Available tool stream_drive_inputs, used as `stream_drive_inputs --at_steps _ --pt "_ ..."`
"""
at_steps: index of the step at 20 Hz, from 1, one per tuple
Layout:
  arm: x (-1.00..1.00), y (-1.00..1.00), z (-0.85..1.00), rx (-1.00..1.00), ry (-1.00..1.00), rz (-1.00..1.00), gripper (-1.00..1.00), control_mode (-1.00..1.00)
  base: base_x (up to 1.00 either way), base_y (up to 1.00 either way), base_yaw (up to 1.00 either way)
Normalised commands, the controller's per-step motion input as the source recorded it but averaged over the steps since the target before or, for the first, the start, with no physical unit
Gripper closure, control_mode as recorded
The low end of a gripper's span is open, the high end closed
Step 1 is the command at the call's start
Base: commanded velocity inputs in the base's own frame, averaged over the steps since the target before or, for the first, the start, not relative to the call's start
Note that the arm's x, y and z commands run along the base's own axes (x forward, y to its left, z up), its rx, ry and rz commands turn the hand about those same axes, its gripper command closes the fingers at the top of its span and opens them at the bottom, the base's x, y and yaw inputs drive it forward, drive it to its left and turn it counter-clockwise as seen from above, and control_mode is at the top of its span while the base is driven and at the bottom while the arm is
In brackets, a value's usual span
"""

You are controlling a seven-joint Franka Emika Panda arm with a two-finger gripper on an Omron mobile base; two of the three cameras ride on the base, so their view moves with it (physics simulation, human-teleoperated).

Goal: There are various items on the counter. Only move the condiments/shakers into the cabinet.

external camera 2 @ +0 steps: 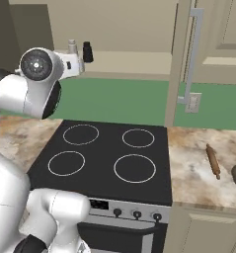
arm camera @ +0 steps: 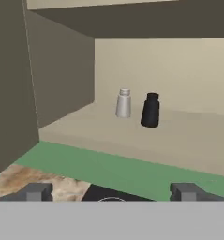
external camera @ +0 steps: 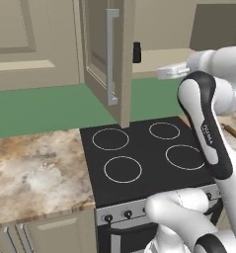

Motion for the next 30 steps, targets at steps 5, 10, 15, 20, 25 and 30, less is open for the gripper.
stream_drive_inputs --at_steps 5,10,15,20,25,30 --pt "-0.92 -0.14 -0.54 0.0 0.14 -0.06 -1.0 -1.0 0.0 0.0 0.0" --pt "-0.31 -0.05 -0.7 0.0 0.0 -0.06 -1.0 -1.0 0.0 0.0 0.0" --pt "0.15 0.0 -0.69 0.0 -0.05 -0.01 -1.0 -1.0 0.0 0.0 0.0" --pt "0.2 0.0 -0.47 0.0 -0.01 0.0 -1.0 -1.0 0.0 0.0 0.0" --pt "0.0 0.0 0.0 0.0 0.0 0.0 -1.0 1.0 -0.67 -0.54 -0.04" --pt "0.0 0.0 0.0 0.0 0.0 0.0 -1.0 1.0 -0.95 -1.0 -0.09"
